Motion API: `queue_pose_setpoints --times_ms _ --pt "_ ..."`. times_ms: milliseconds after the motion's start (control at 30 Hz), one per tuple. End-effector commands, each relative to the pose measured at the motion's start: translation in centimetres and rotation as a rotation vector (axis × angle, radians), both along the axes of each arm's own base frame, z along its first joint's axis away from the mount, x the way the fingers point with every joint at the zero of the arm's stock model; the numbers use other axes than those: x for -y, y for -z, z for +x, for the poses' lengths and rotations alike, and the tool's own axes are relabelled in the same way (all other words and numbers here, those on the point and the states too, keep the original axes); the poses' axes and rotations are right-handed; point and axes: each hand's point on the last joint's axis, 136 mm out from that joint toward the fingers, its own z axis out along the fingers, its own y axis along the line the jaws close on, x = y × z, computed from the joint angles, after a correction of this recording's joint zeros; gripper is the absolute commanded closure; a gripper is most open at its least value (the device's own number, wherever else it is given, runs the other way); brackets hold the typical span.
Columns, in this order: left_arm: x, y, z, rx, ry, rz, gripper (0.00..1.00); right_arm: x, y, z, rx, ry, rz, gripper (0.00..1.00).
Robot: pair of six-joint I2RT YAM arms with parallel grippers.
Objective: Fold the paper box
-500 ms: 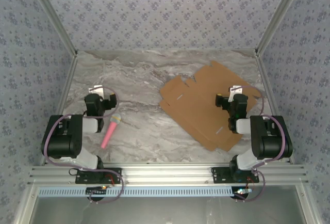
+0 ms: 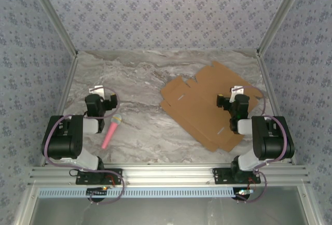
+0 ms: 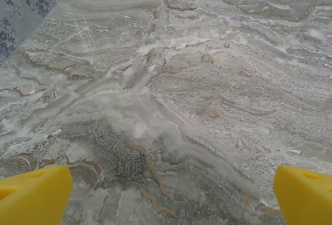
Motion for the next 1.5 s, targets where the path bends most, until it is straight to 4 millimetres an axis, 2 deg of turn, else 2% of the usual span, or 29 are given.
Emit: queue_pose_setpoints --times_ms 0,600,733,833,900,1033,1100,1200,1333,1467 --pt "0.1 -1.2 0.7 0.033 0.018 -0.003 0.01 0.2 -0.7 0.6 0.016 0.001 0.001 0.01" --pt "0.2 -1.5 1.0 0.023 0.032 -0.014 0.01 0.4 -1.0 0.7 0.021 0.021 -0.003 0.01" --pt "-0.7 -3.8 1.3 -0.027 -0.029 -0.007 0.01 1.7 -3.2 0.6 -0.019 0.107 -0.011 0.01" --pt "-2.2 -6.0 0.6 -0.014 -0.142 -0.031 0.01 2.9 -5.4 0.0 -0.024 0.198 0.014 0.01" --pt "-2.3 -7.6 0.0 0.012 -0.186 -0.109 0.01 3.3 -6.8 -0.7 -0.013 0.245 0.083 0.01" --pt "-1.4 -9.8 -1.0 0.008 -0.242 -0.333 0.01 3.5 -8.0 -2.1 -0.049 0.348 0.230 0.01" --pt "0.1 -10.5 -1.2 -0.037 -0.213 -0.451 0.01 2.7 -8.0 -2.4 -0.097 0.364 0.315 0.01" --pt "4.5 -11.2 -0.8 -0.097 -0.042 -0.540 0.01 -0.2 -7.9 -2.0 -0.151 0.290 0.366 0.01" --pt "10.2 -10.6 -0.4 -0.167 0.117 -0.518 0.01 -4.6 -7.5 -1.8 -0.255 0.173 0.314 0.01" --pt "16.2 -9.0 -0.1 -0.277 0.270 -0.429 0.01 -8.6 -6.8 -2.6 -0.391 0.017 0.200 0.01"
